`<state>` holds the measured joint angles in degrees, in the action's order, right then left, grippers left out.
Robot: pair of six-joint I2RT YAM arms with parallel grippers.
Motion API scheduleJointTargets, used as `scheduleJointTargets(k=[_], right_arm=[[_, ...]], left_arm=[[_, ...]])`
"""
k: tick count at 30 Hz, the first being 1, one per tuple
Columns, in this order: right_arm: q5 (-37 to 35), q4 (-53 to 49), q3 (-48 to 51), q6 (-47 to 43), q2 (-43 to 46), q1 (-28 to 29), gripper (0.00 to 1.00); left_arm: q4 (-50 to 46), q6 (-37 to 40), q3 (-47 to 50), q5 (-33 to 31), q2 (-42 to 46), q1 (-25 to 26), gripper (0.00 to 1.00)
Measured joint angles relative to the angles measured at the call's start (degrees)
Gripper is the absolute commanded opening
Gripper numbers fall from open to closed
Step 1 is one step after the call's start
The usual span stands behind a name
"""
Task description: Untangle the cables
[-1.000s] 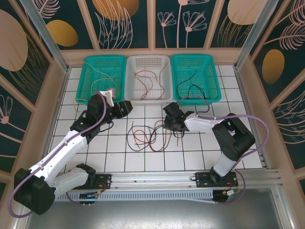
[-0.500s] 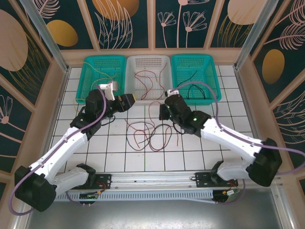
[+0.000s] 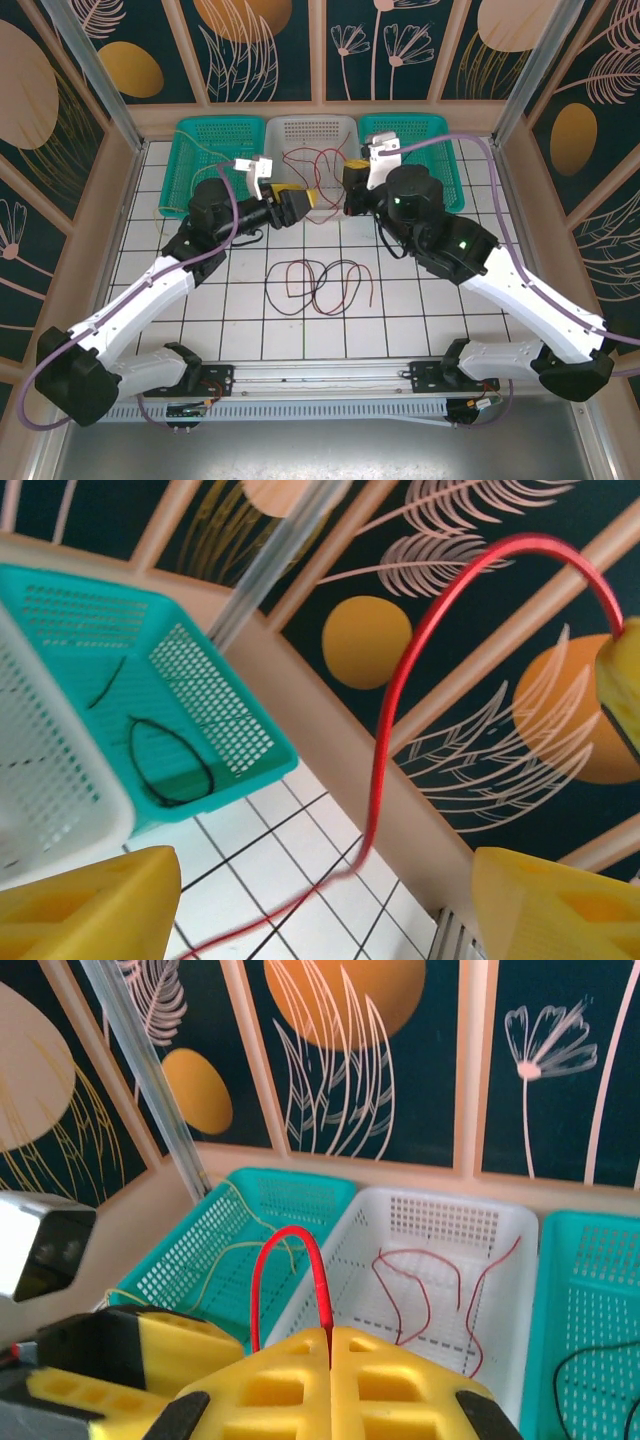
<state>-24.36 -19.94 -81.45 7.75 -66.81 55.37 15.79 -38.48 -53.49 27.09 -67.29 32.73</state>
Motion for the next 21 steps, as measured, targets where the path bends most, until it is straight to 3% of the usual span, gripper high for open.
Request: scheduleJointTargets(k=[7,9,13,18,21], right_arm=[[1.6,0.0,-2.8,-1.9,0.0,0.4,0.0],[2.1,-0.3,-2.8,-1.9,0.0,0.6,0.0],[3.3,-0.7,-2.8,-1.9,0.1,0.7,0.0],[3.4,-1.0,-2.3,-1.9,1.2,0.8,0.0],[3.2,-1.3,-2.0,-1.9,1.8,0.8,0.0]], left_arm=[[2.1,1.6,-5.4,1.0,-4.1,0.2,0.58],[2.3,1.7,-6.4,1.2,-4.7,0.2,0.49],[2.9,2.4,-7.2,1.6,-5.3,0.2,0.22],[3.0,3.1,-7.2,1.6,-5.5,0.2,0.01],[2.8,4.2,-7.2,1.6,-5.5,0.3,0.0]])
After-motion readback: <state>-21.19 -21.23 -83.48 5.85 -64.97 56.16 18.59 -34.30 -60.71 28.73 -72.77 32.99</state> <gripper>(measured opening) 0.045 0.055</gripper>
